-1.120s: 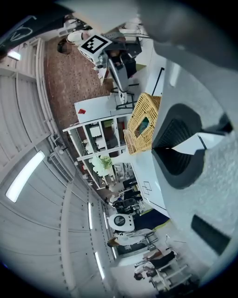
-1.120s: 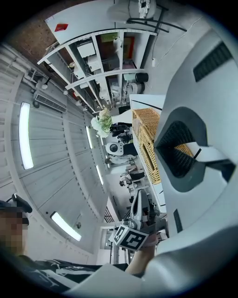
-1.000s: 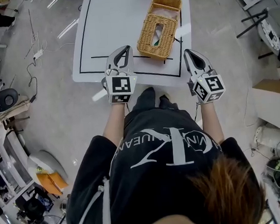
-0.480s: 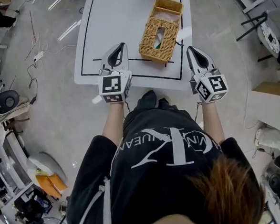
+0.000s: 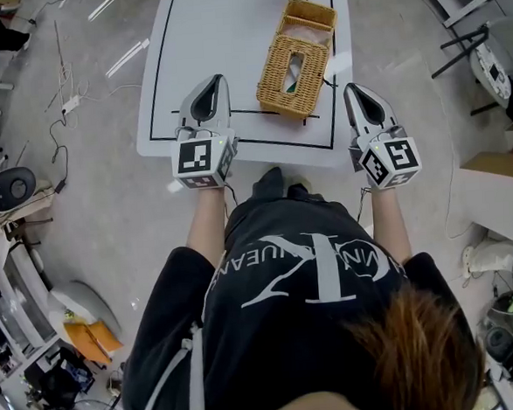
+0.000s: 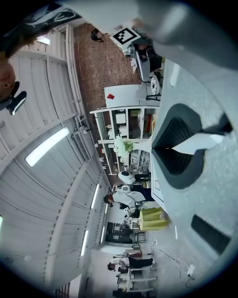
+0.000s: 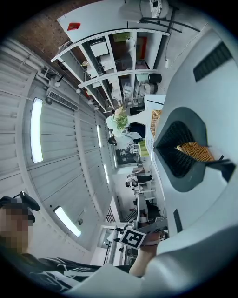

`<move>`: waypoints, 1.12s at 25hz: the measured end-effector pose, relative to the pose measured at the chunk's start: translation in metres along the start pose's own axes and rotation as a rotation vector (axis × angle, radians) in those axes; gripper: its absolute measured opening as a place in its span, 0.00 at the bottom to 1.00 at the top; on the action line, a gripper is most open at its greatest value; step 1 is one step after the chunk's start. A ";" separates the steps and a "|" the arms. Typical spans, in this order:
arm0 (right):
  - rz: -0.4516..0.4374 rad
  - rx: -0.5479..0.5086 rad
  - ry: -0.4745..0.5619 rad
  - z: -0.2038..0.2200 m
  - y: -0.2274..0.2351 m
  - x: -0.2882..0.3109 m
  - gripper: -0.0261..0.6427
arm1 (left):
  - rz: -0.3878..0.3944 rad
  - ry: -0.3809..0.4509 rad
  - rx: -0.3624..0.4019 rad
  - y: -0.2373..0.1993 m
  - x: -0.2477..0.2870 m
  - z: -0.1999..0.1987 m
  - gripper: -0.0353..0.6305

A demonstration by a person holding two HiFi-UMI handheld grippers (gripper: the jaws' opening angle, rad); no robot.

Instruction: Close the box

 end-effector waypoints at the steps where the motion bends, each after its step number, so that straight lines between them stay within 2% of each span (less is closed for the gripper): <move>1: 0.001 -0.001 0.002 -0.001 0.000 0.000 0.04 | 0.000 0.006 -0.001 0.000 0.000 -0.001 0.07; 9: 0.006 -0.011 0.016 -0.006 -0.001 -0.004 0.04 | -0.014 0.046 -0.033 -0.004 0.000 -0.012 0.07; 28: 0.008 -0.020 0.038 -0.014 -0.005 -0.008 0.04 | -0.017 0.087 -0.039 -0.011 -0.001 -0.025 0.07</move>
Point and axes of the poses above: the fingertips, and each gripper's own axes: x forward along the fingers, y to its right, z out of its underside, the point moved 3 cm from there along -x, backward along the fingers, and after that the axes turned 12 degrees about x, right-handed, at the moved point
